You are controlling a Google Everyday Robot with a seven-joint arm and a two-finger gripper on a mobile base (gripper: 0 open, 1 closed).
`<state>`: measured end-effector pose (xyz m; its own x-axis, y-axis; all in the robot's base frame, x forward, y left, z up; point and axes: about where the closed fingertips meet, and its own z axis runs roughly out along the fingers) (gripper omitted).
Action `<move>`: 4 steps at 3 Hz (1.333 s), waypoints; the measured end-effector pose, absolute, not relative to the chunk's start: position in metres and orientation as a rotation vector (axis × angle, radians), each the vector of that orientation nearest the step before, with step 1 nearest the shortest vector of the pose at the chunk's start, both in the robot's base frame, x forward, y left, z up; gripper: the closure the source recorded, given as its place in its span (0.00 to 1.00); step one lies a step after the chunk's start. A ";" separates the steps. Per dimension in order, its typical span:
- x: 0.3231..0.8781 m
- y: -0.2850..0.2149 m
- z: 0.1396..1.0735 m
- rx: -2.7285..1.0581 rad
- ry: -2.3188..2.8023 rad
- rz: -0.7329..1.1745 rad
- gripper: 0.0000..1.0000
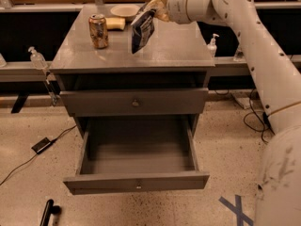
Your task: Pick blue chip bag from middle drawer and place on counter
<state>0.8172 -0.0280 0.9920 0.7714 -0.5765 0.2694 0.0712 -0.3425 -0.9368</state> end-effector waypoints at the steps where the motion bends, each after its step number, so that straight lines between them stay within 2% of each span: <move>1: 0.839 -0.033 0.978 -1.797 0.412 -0.696 1.00; 2: 0.850 -0.035 0.971 -1.790 0.421 -0.695 1.00; 3: 0.851 -0.033 0.970 -1.790 0.420 -0.692 0.85; 4: 0.851 -0.030 0.968 -1.791 0.418 -0.686 0.62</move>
Offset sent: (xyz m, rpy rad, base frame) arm 0.0498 -0.0187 -0.0247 0.0341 0.0094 -0.0348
